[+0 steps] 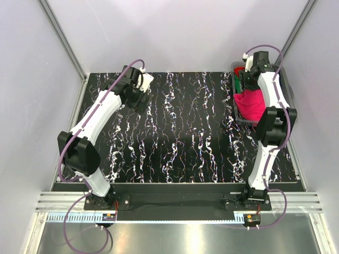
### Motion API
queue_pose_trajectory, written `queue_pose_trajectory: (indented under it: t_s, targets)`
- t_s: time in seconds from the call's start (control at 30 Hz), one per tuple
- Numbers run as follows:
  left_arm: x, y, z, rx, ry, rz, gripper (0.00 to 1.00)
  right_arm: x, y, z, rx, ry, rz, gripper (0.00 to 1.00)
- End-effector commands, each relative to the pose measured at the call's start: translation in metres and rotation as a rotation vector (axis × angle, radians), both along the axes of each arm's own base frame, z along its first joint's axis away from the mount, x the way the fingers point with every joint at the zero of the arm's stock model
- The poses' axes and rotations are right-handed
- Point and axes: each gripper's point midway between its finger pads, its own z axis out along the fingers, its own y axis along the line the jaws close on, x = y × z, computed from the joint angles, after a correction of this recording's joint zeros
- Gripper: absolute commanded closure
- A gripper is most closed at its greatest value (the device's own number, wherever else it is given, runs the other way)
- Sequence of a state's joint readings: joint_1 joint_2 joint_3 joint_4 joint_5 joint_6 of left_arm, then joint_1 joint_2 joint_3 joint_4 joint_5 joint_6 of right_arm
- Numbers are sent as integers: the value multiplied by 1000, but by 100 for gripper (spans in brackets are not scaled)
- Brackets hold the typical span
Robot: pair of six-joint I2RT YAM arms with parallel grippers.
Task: Fold and stack the t-shirts
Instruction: Grab the tshirt from the pile
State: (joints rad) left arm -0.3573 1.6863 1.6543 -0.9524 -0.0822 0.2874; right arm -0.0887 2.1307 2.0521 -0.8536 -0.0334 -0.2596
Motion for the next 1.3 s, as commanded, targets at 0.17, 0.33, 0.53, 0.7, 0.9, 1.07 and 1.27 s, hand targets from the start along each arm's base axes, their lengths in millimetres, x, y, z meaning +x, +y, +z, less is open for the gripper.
queue_pose_trajectory:
  t_s: [0.17,0.33,0.53,0.7,0.9,1.07,1.27]
  targets:
    - [8,-6,12,-22,-35,3,1,23,-26,-9,-135,-4,-57,48]
    - [9,-5,15,-17,-40,4,1,25,-33,-8,-173,-6,-65,90]
    - [10,-2,19,-6,-55,11,1,18,-20,72,-174,-163,-21,100]
    - [18,13,37,51,-135,47,1,5,25,187,-170,-417,153,100]
    - [38,46,62,78,-233,185,1,-39,130,287,-206,-681,542,100]
    - [43,89,67,32,-245,339,1,-78,212,339,-146,-838,751,100]
    - [36,114,72,5,-259,404,1,-116,273,390,-79,-1000,865,100]
